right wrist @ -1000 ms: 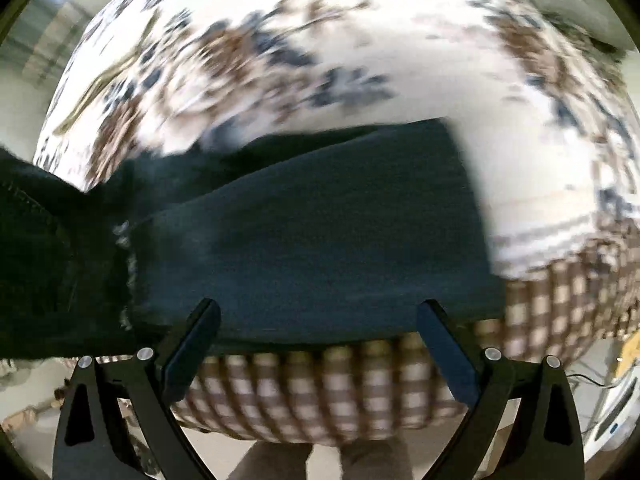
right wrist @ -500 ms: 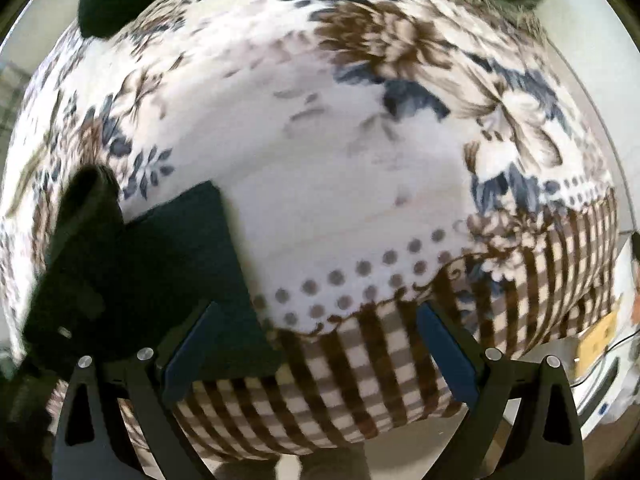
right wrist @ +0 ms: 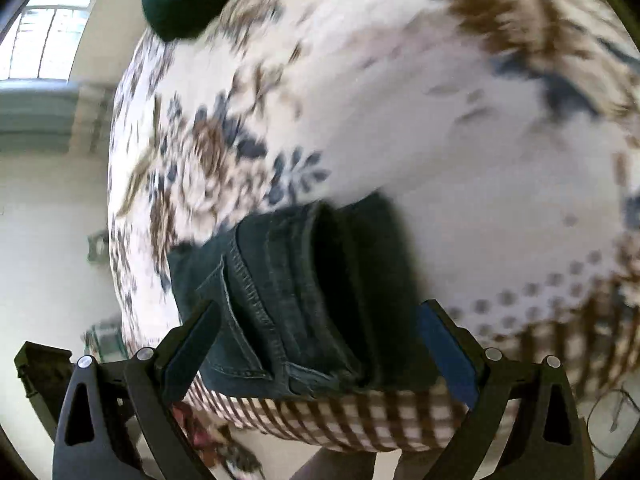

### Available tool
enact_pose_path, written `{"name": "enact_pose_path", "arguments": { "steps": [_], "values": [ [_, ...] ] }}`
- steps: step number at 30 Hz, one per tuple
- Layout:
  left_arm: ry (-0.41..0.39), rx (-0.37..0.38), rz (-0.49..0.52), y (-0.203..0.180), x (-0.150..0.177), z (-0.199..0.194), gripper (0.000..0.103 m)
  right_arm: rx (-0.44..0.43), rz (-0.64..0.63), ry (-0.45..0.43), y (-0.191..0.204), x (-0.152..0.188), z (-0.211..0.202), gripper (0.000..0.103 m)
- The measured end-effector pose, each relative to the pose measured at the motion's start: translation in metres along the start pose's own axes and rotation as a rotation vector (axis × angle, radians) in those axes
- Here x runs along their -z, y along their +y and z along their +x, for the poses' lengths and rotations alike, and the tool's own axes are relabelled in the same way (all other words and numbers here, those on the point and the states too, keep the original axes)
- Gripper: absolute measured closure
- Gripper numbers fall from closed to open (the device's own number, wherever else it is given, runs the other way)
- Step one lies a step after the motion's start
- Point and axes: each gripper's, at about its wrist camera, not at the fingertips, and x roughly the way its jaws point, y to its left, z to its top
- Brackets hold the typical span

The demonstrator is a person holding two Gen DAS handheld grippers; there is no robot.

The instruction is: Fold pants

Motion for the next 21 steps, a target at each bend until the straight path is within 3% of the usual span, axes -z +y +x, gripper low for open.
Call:
{"name": "enact_pose_path", "arguments": {
  "steps": [3,5,6,7,8,11,14,18,21],
  "values": [
    [0.005,-0.094,-0.054,0.047,-0.002,0.007,0.014,0.073,-0.014,0.076,0.003,-0.004,0.045,0.003],
    [0.009,-0.126,-0.110,0.078,-0.008,0.011,0.014,0.074,0.009,0.038,0.003,-0.001,0.052,0.011],
    [0.009,-0.144,-0.128,0.090,-0.012,0.011,0.014,0.067,-0.002,0.019,0.007,0.001,0.051,0.036],
    [0.004,-0.154,-0.141,0.101,-0.015,0.011,0.014,0.074,-0.028,0.004,0.016,0.004,0.048,0.073],
    [-0.002,-0.160,-0.147,0.108,-0.018,0.011,0.014,0.113,-0.047,-0.007,0.025,0.008,0.045,0.088],
    [-0.017,-0.162,-0.148,0.118,-0.028,0.009,0.014,0.183,-0.151,-0.056,0.050,0.018,0.028,0.090],
    [-0.012,-0.130,-0.136,0.117,-0.042,0.013,0.014,0.182,-0.135,-0.090,0.048,0.019,0.002,0.091],
    [-0.014,-0.050,-0.113,0.099,-0.063,0.017,0.014,0.232,-0.102,-0.153,0.016,0.012,-0.048,0.091],
    [0.022,0.015,-0.097,0.080,-0.080,0.034,0.014,0.244,-0.061,-0.127,-0.025,0.001,-0.062,0.091]
  ]
}}
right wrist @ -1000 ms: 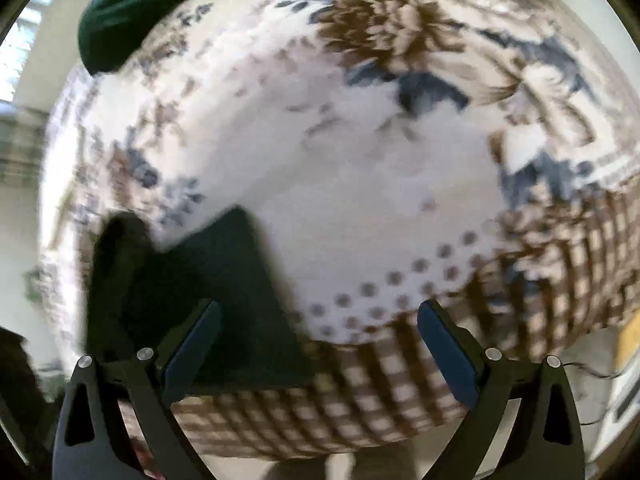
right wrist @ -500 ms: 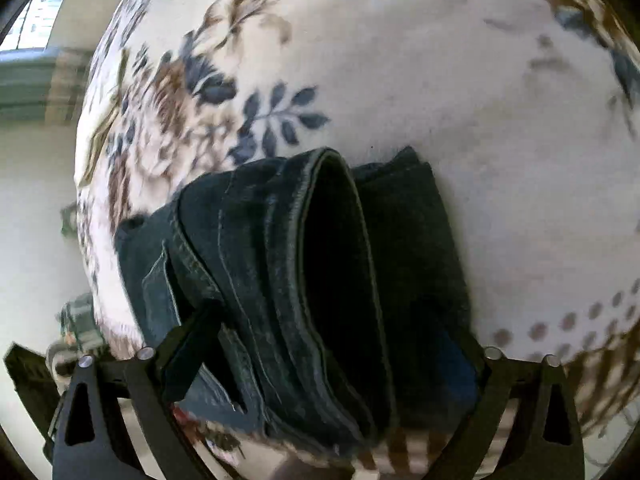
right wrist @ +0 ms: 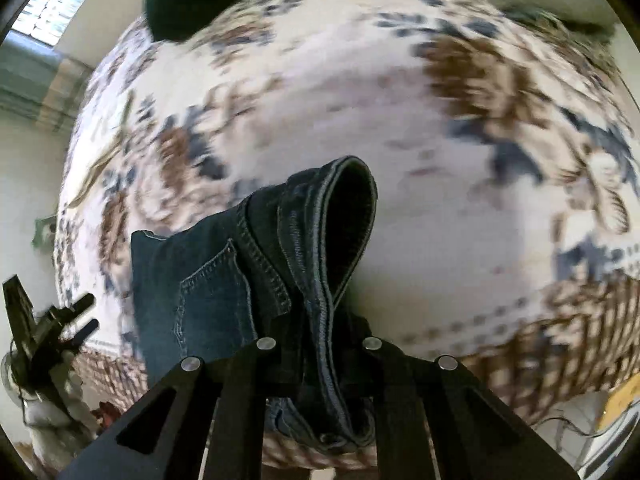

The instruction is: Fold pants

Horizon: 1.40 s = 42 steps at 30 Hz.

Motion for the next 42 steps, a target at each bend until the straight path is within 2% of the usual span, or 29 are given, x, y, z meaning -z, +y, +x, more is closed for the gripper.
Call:
{"name": "enact_pose_path", "arguments": {
  "steps": [3,6,7,8,9,11,12,13,14,15,17,19,20,21,22,24,27,30,34,36,38,40,41,42],
  "values": [
    [0.061,0.050,0.015,-0.025,-0.014,0.033,0.014,-0.035,0.032,0.070,-0.024,-0.005,0.023,0.088],
    [0.169,0.067,0.016,-0.041,-0.022,0.078,0.014,0.007,0.019,0.102,-0.038,-0.004,0.039,0.078],
    [0.193,0.073,0.013,-0.042,-0.023,0.090,0.021,0.017,0.029,0.096,-0.044,-0.002,0.039,0.078],
    [0.193,0.088,0.004,-0.041,-0.024,0.096,0.034,0.021,0.040,0.096,-0.050,0.001,0.039,0.078],
    [0.178,0.114,-0.006,-0.040,-0.025,0.099,0.067,0.027,0.049,0.097,-0.055,0.004,0.040,0.078],
    [0.169,0.138,-0.046,-0.032,-0.029,0.103,0.073,0.006,0.093,0.110,-0.067,0.007,0.043,0.077],
    [0.167,0.148,-0.059,-0.029,-0.030,0.105,0.076,-0.009,0.117,0.118,-0.074,0.009,0.044,0.072],
    [0.166,0.157,-0.079,-0.023,-0.031,0.107,0.077,-0.013,0.136,0.125,-0.079,0.009,0.045,0.059],
    [0.177,0.177,-0.115,-0.017,-0.033,0.109,0.077,-0.019,0.164,0.128,-0.085,0.010,0.044,0.052],
    [0.185,0.208,-0.154,-0.011,-0.034,0.108,0.075,-0.040,0.207,0.134,-0.092,0.010,0.042,0.040],
    [0.190,0.236,-0.173,-0.007,-0.034,0.100,0.072,-0.145,0.335,0.139,-0.108,0.015,0.034,0.040],
    [0.187,0.239,-0.152,-0.004,-0.031,0.084,0.065,-0.220,0.422,0.131,-0.120,0.026,0.025,0.037],
    [0.174,0.237,-0.139,-0.003,-0.028,0.076,0.047,-0.266,0.454,0.138,-0.123,0.033,0.023,0.035],
    [0.161,0.237,-0.126,-0.003,-0.025,0.069,0.020,-0.299,0.478,0.156,-0.124,0.040,0.025,0.033],
    [0.148,0.242,-0.114,-0.002,-0.019,0.060,0.011,-0.325,0.510,0.199,-0.126,0.049,0.034,0.033],
    [0.150,0.256,-0.090,-0.003,-0.004,0.050,0.011,-0.330,0.548,0.232,-0.126,0.061,0.050,0.033],
    [0.185,0.224,-0.045,-0.008,0.020,0.048,0.011,-0.298,0.582,0.147,-0.123,0.075,0.054,0.063],
    [0.209,0.183,0.004,-0.014,0.037,0.054,0.011,-0.219,0.533,0.053,-0.105,0.076,0.028,0.080],
    [0.231,0.162,0.008,-0.011,0.048,0.062,0.011,-0.157,0.452,0.004,-0.089,0.073,-0.008,0.080],
    [0.234,0.171,0.000,-0.009,0.050,0.065,0.011,-0.119,0.457,0.035,-0.095,0.073,-0.002,0.080],
    [0.236,0.188,-0.017,-0.007,0.052,0.068,0.007,-0.114,0.466,0.119,-0.109,0.072,0.024,0.077],
    [0.229,0.194,-0.018,-0.006,0.054,0.070,0.006,-0.138,0.504,0.159,-0.120,0.073,0.041,0.057],
    [0.230,0.202,-0.011,-0.007,0.054,0.071,0.006,-0.190,0.541,0.151,-0.127,0.075,0.042,0.053],
    [0.229,0.208,-0.009,-0.008,0.054,0.070,0.006,-0.234,0.561,0.141,-0.130,0.078,0.040,0.044]
  ]
}}
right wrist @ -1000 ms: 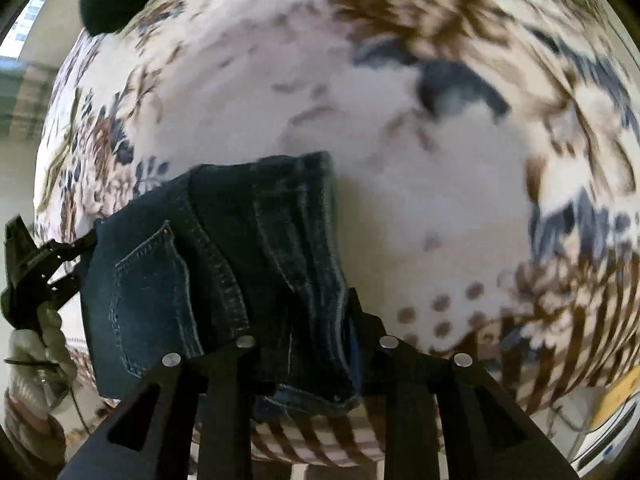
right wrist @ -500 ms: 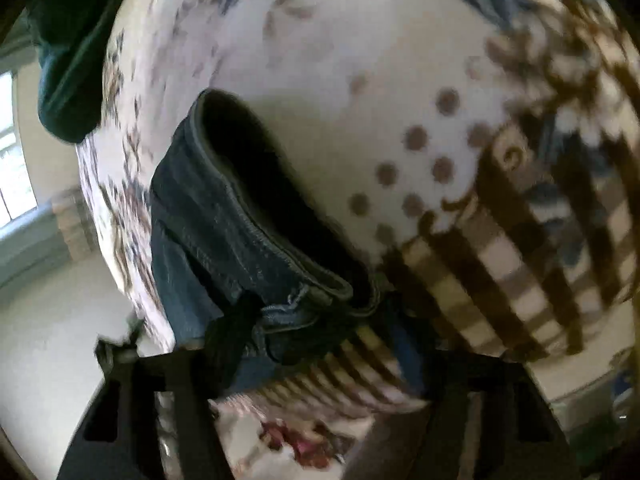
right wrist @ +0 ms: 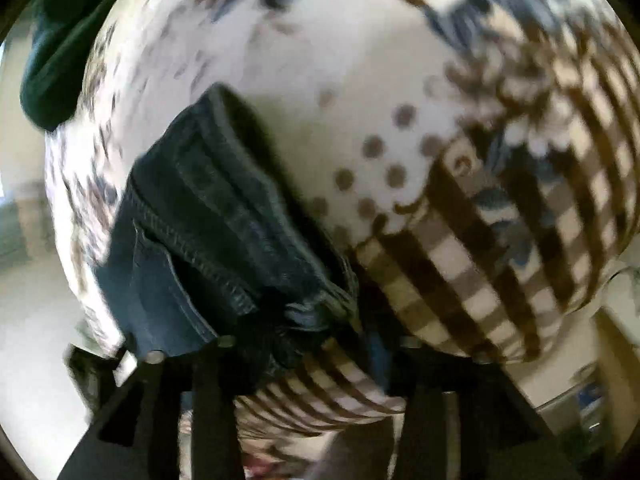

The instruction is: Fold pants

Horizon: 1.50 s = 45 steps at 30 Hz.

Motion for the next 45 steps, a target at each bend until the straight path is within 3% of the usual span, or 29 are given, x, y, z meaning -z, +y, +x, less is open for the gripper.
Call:
{"name": "enact_pose_path", "arguments": {
  "steps": [3,6,10,16,26,28,31,34,38,41,45],
  "values": [
    [-0.036,0.035,0.006,-0.002,0.002,-0.007,0.005,-0.096,0.009,-0.029,-0.010,0.010,-0.013,0.018],
    [-0.066,0.058,-0.001,0.001,0.005,-0.010,0.000,-0.180,0.011,-0.005,-0.021,0.020,-0.005,0.014],
    [-0.056,0.081,-0.006,0.001,0.004,0.004,0.000,-0.268,-0.059,0.066,-0.009,0.030,0.041,0.000],
    [-0.022,0.071,0.009,0.001,-0.002,0.013,0.000,-0.315,-0.086,0.012,0.010,0.022,0.063,0.000],
    [0.006,0.098,-0.006,0.006,-0.008,0.016,0.000,-0.488,-0.080,-0.051,0.030,0.022,0.046,0.000],
    [0.010,0.095,0.002,0.005,-0.008,0.017,0.000,-0.430,-0.086,-0.026,0.029,0.023,0.048,0.000],
    [0.014,0.087,0.010,0.002,-0.009,0.020,0.000,-0.379,0.009,0.076,0.015,0.026,0.079,0.000],
    [0.015,0.084,0.005,0.001,-0.009,0.021,0.000,-0.384,0.001,0.056,0.020,0.030,0.082,0.000],
    [0.023,0.080,-0.001,0.002,-0.012,0.023,0.000,-0.539,0.030,0.021,0.036,0.026,0.076,0.000],
    [0.024,0.084,-0.007,0.002,-0.013,0.025,0.000,-0.529,-0.031,-0.008,0.046,0.022,0.081,0.000],
    [0.017,0.054,0.012,-0.003,-0.013,0.027,0.000,-0.462,-0.003,-0.044,0.043,0.022,0.091,0.024]
  ]
}}
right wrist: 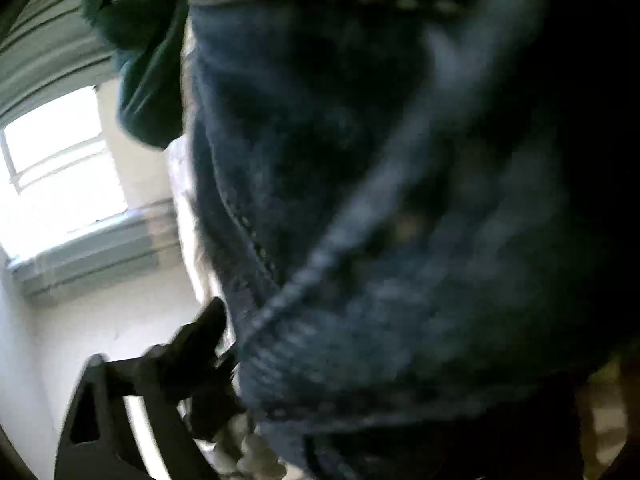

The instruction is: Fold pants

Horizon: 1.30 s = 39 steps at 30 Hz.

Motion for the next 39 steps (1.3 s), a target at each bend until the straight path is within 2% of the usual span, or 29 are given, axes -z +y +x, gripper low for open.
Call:
{"name": "enact_pose_path", "arguments": {
  "steps": [1,3,5,6,8,10,13,16,20,23,27,30,35,39],
  "values": [
    [-0.003,-0.010,0.001,-0.002,0.000,0.000,0.000,0.027,-0.026,-0.017,0.005,0.005,-0.002,0.033],
    [-0.009,-0.008,0.009,-0.005,0.001,-0.002,0.004,0.049,-0.043,-0.035,0.011,0.012,-0.004,0.044],
    [-0.023,-0.011,0.032,-0.013,0.002,-0.004,0.028,0.070,-0.047,-0.053,0.017,0.018,-0.005,0.049],
    [-0.027,0.004,0.045,-0.015,0.002,-0.005,0.047,0.082,-0.054,-0.060,0.021,0.020,-0.004,0.051],
    [-0.047,-0.013,0.070,-0.020,0.003,-0.011,0.055,0.107,-0.065,-0.074,0.032,0.023,-0.003,0.053],
    [-0.068,0.003,0.074,-0.019,0.005,-0.017,0.072,0.123,-0.085,-0.081,0.044,0.027,-0.004,0.057],
    [-0.097,0.014,0.104,-0.027,0.008,-0.033,0.078,0.151,-0.163,-0.087,0.071,0.037,-0.006,0.060],
    [-0.131,0.022,0.132,-0.040,0.007,-0.056,0.079,0.135,-0.193,-0.082,0.097,0.048,-0.004,0.062],
    [-0.157,0.067,0.115,-0.046,-0.010,-0.096,0.079,0.101,-0.214,-0.074,0.139,0.054,0.005,0.062],
    [-0.189,0.076,0.123,-0.047,-0.032,-0.131,0.079,0.073,-0.232,-0.063,0.181,0.059,0.027,0.062],
    [-0.246,0.091,0.118,-0.033,-0.083,-0.180,0.079,0.030,-0.270,-0.056,0.248,0.067,0.080,0.062],
    [-0.295,0.099,0.127,-0.009,-0.141,-0.221,0.079,-0.005,-0.303,-0.060,0.302,0.070,0.138,0.062],
    [-0.324,0.097,0.140,0.042,-0.253,-0.260,0.079,-0.051,-0.322,-0.067,0.383,0.072,0.268,0.062],
    [-0.335,0.073,0.154,0.085,-0.349,-0.276,0.079,-0.081,-0.310,-0.060,0.431,0.062,0.376,0.062]
  ]
}}
